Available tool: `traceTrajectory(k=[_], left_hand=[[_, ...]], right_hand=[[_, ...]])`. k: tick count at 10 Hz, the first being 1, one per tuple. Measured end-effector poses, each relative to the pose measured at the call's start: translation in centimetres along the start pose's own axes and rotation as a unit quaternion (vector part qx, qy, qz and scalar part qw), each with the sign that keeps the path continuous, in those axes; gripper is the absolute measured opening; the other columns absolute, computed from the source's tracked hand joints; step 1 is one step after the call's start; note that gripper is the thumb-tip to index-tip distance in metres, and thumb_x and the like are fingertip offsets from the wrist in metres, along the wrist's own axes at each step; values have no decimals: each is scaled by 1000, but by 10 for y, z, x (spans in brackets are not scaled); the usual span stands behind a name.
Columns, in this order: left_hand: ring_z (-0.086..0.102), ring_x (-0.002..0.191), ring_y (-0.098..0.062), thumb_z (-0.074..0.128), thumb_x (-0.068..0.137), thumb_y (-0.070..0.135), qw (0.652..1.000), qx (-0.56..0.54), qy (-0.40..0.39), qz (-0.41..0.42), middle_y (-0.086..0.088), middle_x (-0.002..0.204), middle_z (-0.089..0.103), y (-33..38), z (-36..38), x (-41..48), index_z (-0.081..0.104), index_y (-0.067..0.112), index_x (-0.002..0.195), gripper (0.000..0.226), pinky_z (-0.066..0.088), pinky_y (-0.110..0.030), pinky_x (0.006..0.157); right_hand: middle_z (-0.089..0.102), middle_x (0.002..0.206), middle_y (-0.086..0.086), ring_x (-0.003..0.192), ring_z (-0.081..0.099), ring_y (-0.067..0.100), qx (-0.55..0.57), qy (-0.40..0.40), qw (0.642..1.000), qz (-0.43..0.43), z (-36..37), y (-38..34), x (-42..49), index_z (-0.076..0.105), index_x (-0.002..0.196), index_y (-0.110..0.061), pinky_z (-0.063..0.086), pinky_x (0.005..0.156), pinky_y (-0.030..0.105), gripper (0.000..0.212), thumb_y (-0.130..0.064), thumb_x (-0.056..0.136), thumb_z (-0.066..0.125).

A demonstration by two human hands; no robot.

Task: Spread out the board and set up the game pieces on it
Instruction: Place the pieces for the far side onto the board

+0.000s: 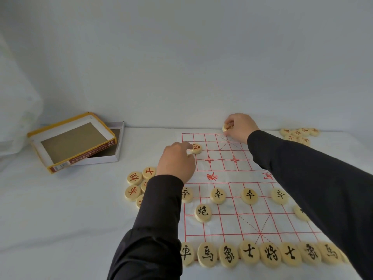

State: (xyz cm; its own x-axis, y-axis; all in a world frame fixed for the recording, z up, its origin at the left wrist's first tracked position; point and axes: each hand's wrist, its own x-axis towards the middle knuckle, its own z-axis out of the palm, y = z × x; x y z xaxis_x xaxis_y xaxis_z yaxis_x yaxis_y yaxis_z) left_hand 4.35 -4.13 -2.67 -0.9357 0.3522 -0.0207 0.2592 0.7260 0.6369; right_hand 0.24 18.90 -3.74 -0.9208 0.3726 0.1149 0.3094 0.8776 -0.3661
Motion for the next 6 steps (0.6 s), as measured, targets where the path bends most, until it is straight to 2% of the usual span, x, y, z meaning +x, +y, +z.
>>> traceTrajectory(k=[1,4,6], left_hand=[[45,122,-16,41,97,18,1000,3,-1,0,0,137,46,0,0,0,48,25,132,36,37,-24,94],[44,122,-17,40,97,17,1000,10,-10,4,-2,137,46,-1,2,1,48,25,132,37,37,-23,93],[44,123,-19,41,96,16,1000,23,-10,-1,-2,137,47,-4,-6,-2,48,23,132,36,38,-26,96]], right_hand=[[62,112,7,101,57,24,-10,-19,1000,5,4,0,-3,63,109,-11,44,83,28,29,-17,82,70],[58,118,9,108,55,25,-3,-36,999,21,3,0,-6,58,117,-10,44,92,31,35,-18,84,68],[53,125,9,117,49,24,7,9,1000,4,-2,-15,-23,58,120,-11,40,97,33,30,-19,91,56]])
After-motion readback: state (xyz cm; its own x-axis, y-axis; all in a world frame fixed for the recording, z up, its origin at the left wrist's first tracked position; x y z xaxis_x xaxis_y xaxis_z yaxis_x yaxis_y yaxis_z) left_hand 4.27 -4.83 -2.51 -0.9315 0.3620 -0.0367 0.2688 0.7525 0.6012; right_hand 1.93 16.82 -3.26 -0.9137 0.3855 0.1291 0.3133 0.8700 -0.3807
